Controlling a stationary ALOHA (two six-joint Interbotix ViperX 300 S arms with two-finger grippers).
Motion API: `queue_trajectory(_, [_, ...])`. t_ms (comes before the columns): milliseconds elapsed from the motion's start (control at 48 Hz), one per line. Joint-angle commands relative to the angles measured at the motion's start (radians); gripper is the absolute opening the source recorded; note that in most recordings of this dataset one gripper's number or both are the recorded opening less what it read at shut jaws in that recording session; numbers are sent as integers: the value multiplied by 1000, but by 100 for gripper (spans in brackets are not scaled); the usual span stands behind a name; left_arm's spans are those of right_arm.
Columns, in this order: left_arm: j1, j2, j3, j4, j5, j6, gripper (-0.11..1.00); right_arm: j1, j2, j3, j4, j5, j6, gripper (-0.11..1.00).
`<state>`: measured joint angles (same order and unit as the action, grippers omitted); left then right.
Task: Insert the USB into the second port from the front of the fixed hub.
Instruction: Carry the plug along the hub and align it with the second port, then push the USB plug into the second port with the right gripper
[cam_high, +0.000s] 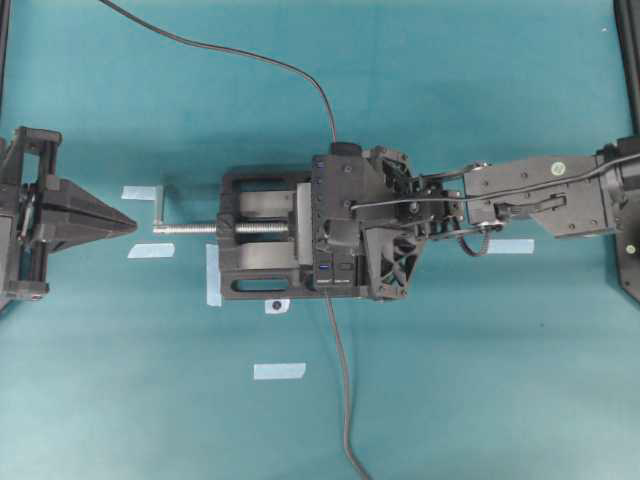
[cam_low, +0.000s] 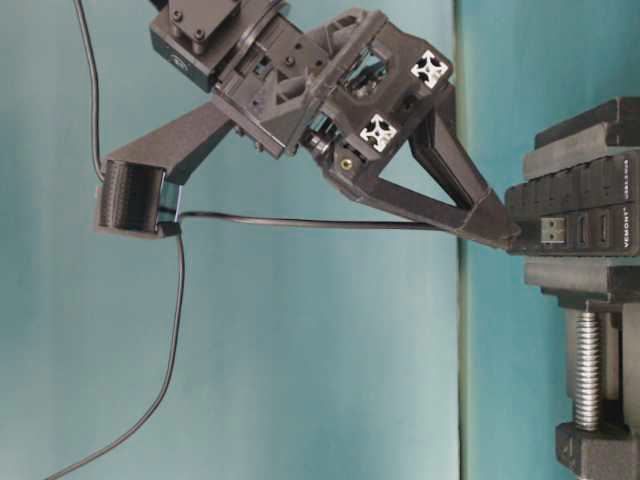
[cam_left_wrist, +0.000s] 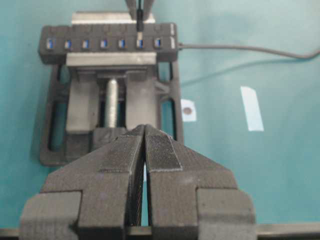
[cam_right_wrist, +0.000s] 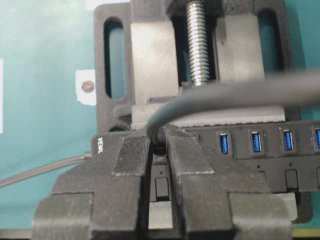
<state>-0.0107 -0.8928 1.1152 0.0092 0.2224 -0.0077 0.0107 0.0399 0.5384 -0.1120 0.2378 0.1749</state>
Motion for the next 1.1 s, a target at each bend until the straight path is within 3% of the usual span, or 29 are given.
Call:
queue_trajectory(0, [2,3,-11,2,-9,-2,0,3,-11,-18,0,-9,11,8])
queue_trajectory(1084, [2,-3,-6,3,-11,-3,0,5,23,-11,6,-9,12,8])
